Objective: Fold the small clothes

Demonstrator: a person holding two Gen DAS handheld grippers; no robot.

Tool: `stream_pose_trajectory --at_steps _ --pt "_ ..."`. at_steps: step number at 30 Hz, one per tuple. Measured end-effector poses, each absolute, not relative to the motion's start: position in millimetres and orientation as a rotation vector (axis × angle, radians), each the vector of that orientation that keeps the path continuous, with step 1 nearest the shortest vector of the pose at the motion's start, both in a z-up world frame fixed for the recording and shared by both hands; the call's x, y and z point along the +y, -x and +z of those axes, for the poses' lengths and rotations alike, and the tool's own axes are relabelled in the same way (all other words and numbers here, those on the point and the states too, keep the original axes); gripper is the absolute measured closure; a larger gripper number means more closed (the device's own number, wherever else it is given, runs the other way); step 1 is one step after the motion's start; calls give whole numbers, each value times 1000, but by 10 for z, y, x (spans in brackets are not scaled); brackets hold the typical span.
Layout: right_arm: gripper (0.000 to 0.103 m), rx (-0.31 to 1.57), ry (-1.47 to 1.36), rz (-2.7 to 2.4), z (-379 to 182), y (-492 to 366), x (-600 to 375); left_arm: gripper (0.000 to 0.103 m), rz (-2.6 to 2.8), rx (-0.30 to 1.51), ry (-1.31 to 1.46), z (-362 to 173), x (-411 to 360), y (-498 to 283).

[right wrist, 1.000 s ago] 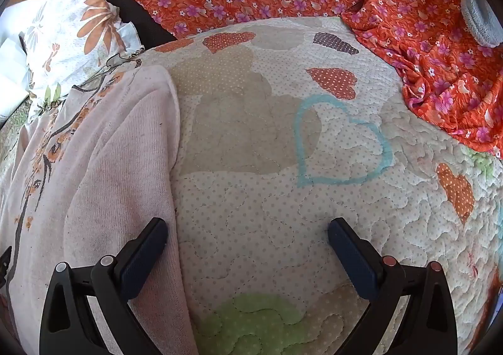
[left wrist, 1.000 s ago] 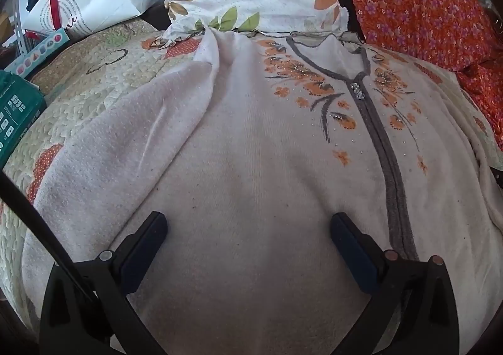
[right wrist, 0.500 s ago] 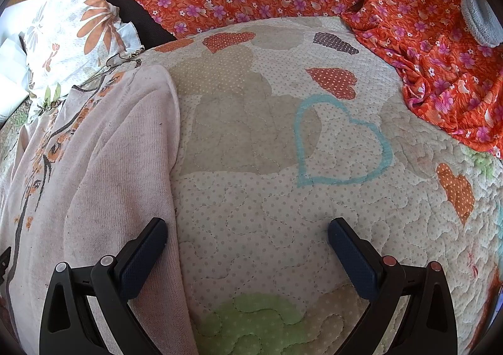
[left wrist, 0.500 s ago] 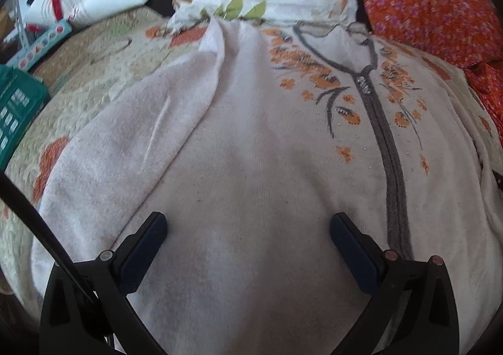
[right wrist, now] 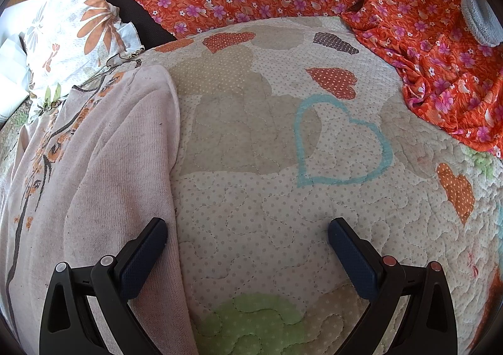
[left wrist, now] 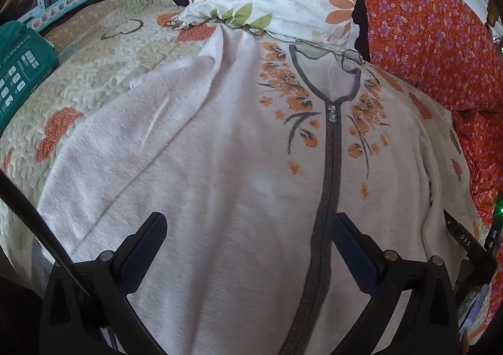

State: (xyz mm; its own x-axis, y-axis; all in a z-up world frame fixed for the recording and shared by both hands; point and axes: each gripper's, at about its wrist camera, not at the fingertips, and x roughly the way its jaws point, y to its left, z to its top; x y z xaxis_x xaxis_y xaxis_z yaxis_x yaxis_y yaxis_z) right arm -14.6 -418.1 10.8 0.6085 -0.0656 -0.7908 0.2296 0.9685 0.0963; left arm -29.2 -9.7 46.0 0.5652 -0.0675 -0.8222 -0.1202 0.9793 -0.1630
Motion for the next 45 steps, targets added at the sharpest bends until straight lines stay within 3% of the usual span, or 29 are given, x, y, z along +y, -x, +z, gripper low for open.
stream_pose_trajectory --at_steps 45 --pt "0 902 -197 -171 108 146 -4181 0 177 1002 230 416 141 439"
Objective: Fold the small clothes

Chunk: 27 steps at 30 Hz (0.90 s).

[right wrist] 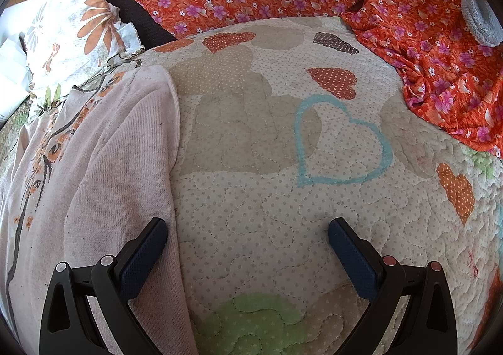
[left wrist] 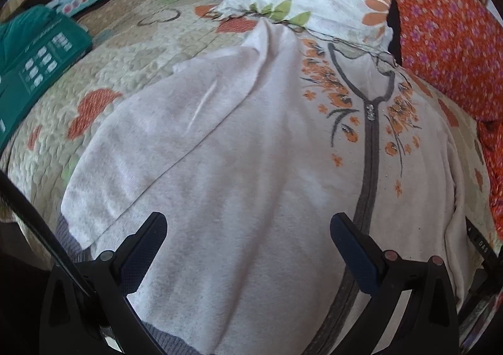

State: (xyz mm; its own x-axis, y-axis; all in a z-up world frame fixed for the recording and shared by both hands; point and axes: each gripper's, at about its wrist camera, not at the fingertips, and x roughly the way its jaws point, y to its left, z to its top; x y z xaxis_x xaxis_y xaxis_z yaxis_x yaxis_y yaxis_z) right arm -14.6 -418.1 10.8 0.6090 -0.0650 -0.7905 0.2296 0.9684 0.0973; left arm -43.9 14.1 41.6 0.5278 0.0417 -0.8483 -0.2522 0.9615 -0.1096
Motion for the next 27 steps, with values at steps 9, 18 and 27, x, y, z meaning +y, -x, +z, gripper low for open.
stream_pose_trajectory --at_steps 9,18,27 --pt "0 901 -197 -171 108 147 -4181 0 176 994 258 415 227 565" --pt "0 901 -197 -171 108 146 -4181 0 165 965 291 552 300 574" --pt "0 901 -197 -171 108 147 -4181 0 189 925 250 677 534 496"
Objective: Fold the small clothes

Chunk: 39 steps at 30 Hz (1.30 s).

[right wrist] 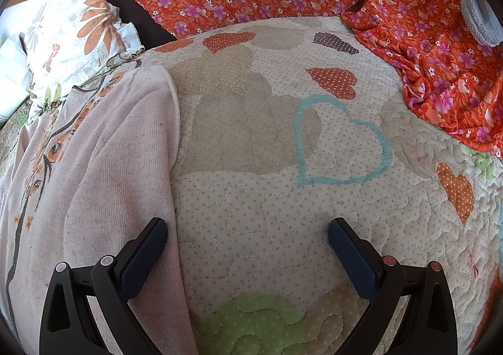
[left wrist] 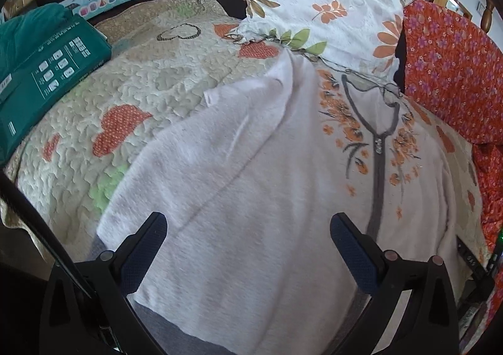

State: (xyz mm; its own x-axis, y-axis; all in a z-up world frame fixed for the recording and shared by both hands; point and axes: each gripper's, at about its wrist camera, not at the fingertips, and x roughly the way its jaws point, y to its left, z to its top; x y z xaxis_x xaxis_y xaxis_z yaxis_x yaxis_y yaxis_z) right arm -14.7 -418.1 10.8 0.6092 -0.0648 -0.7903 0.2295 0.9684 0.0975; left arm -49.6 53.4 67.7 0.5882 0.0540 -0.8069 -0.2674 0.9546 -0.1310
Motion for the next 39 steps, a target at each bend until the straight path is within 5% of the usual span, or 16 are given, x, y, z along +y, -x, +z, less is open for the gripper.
stream_pose_trajectory --at_steps 17,18,19,20,21,23,28,32,34,39 --pt "0 901 -197 -171 108 147 -4181 2 202 966 -38 223 974 -197" --pt "0 901 -197 -171 108 147 -4181 17 193 988 -110 148 916 -256" --pt "0 901 -197 -171 108 147 -4181 22 196 991 -163 105 890 -297" --pt "0 902 -196 -171 107 146 -4181 39 187 972 -144 138 931 -326" --pt "0 900 -197 -171 109 148 -4182 72 209 977 -126 169 995 -369" --pt "0 900 -197 -171 110 149 -4182 86 254 1004 -39 248 1277 -524" --pt "0 900 -197 -171 107 149 -4182 85 461 941 93 486 2049 -788" --pt "0 900 -197 -171 108 149 -4182 70 534 911 333 668 2605 -788" --pt "0 900 -197 -171 108 149 -4182 68 514 895 330 758 2563 -697" --pt "0 900 -197 -171 108 148 -4182 43 367 874 212 936 1895 -351"
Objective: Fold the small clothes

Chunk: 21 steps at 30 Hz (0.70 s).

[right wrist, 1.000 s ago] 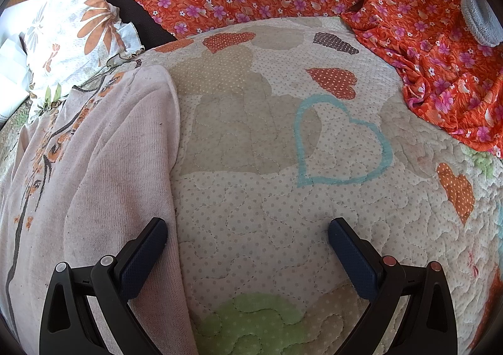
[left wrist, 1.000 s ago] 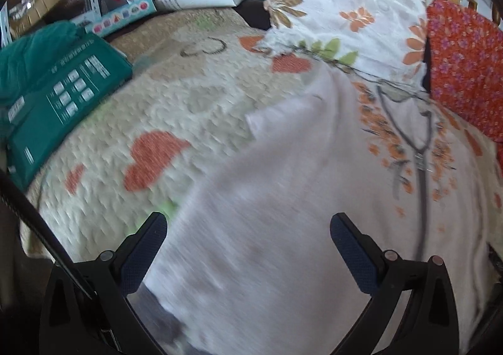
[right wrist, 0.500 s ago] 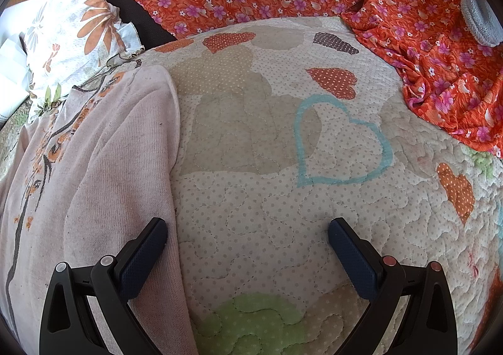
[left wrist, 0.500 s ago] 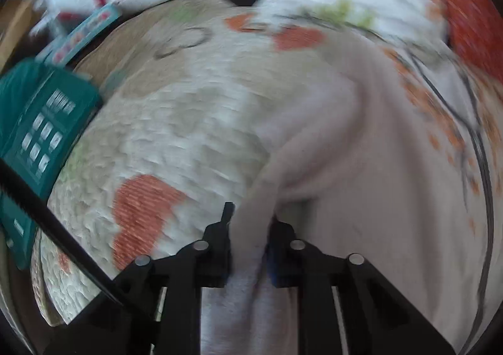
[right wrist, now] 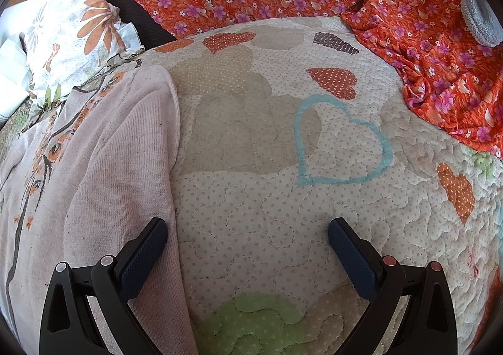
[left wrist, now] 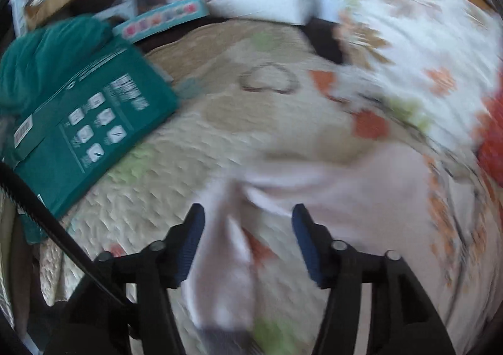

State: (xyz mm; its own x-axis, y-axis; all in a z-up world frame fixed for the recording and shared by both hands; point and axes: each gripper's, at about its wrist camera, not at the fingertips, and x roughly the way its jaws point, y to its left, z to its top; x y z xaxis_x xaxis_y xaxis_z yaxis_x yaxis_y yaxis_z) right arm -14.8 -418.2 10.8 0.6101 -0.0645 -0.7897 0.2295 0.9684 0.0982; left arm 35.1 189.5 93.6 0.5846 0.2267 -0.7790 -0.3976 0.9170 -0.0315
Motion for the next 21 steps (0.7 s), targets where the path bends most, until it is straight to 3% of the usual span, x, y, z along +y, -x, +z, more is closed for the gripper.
stream_pose_trajectory --at_steps 6,12,21 --pt "0 900 -197 -171 108 149 -4182 31 88 936 180 947 801 117" --pt "0 900 -197 -171 108 149 -4182 31 -78 1039 144 683 -70 440" --pt "0 900 -197 -171 108 149 -4182 31 -108 1079 57 456 -534 644"
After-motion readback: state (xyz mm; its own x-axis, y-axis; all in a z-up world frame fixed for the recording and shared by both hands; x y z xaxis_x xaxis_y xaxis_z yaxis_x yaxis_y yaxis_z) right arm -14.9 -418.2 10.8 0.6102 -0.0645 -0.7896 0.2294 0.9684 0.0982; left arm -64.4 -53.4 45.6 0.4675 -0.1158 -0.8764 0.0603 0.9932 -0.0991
